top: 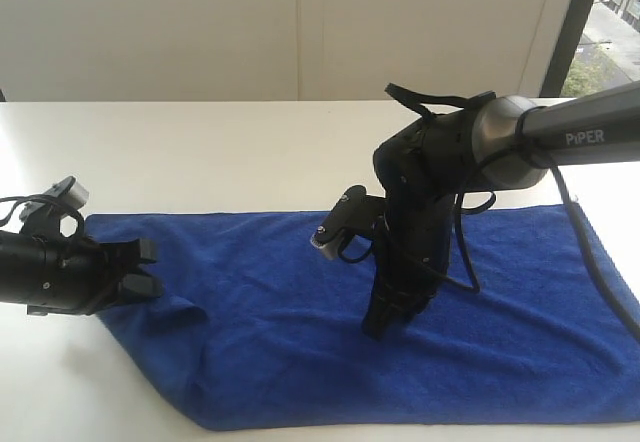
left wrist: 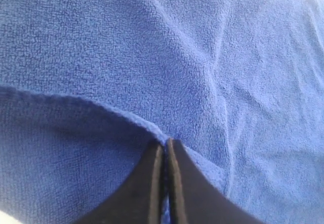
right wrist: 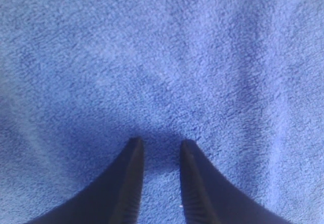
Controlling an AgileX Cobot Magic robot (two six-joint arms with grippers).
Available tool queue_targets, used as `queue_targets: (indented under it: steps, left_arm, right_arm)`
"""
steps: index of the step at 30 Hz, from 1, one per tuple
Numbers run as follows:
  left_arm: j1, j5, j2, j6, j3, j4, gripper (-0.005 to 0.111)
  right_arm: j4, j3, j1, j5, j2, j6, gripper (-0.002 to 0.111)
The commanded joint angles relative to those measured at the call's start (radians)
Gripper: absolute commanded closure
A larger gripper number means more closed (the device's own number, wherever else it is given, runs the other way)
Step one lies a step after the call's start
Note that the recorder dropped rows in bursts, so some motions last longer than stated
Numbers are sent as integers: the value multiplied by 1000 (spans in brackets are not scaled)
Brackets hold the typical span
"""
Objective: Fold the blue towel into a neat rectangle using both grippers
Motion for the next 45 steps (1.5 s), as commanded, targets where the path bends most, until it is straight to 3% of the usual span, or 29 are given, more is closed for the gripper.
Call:
queue_targets:
  steps: [1,3,15,18,22,28,33,39,41,45]
  left_arm:
    - [0,8,-5,9,-3,16,105]
    - [0,8,-9,-5,-3,71,107]
    - [0,90,-174,-565,-3,749,107]
    - [0,182,-208,-868,-1,1111,107]
    - [0,256,-243,-1094,14,1392,107]
    - [0,280,-249,-1142,14,1489,107]
    - [0,313,-249,-1252,14,1652,107]
    - [0,332,-249,-1245,14,1654,106]
    - [0,341,-249,-1237,14,1654,100]
    - [0,359,-249,-1219,14,1654,73]
  right_arm:
    - [11,6,-9,-16,23,3,82]
    - [11,6,-9,-11,23,3,82]
    - [14,6,-9,-20,23,3,82]
    - [14,6,-9,-27,23,3,82]
    - [14,6,-9,-32,23,3,82]
    - [14,6,-9,-44,23,3,82]
    - [14,6,-9,-44,23,3,82]
    - [14,6,-9,-44,23,3,82]
    - [14,6,-9,-44,23,3,82]
    - [14,6,-9,-40,23,3,82]
